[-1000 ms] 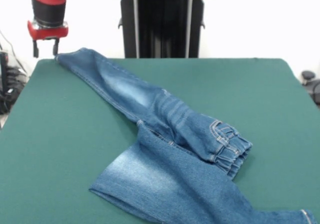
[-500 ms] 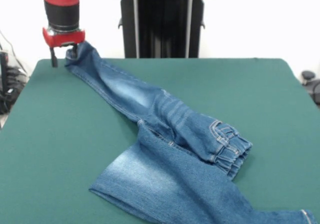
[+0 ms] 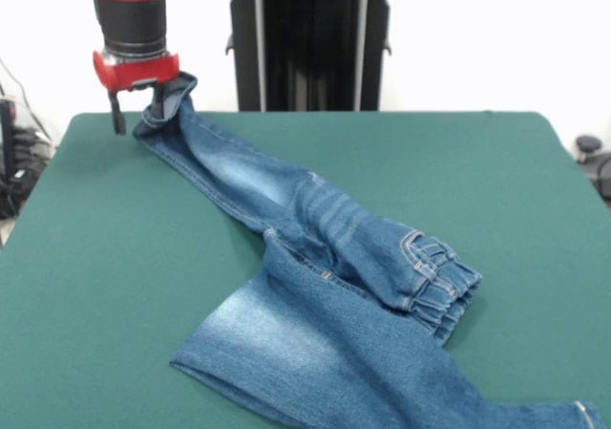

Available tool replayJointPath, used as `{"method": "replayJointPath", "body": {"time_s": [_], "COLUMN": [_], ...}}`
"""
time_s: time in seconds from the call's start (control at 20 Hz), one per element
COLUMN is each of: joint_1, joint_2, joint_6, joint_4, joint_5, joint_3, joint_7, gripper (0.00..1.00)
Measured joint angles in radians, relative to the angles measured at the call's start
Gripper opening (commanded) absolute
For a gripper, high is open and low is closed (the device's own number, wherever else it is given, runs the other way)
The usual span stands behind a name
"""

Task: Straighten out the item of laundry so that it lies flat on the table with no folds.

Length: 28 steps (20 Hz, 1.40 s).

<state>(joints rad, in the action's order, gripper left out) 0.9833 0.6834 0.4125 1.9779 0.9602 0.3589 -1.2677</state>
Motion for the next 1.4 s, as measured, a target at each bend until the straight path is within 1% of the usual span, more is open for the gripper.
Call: {"method": "replayJointPath", "body": {"time_s": [0.4, 0.65, 1.15, 1.4], "joint_1": [0.034, 0.061, 0.103, 0.130], "joint_2": [0.069, 0.103, 0.177, 0.205], "joint_6": [0.107, 0.150, 0.204, 0.229], "joint_4": [0.010, 0.014, 0.026, 0.026], "joint_5": [-0.011, -0.021, -0.040, -0.042], "joint_3": [0.065, 0.100, 0.166, 0.198], "joint_7": [0.002, 0.014, 0.034, 0.068], "gripper": [1.00, 1.00, 1.00, 1.00]}}
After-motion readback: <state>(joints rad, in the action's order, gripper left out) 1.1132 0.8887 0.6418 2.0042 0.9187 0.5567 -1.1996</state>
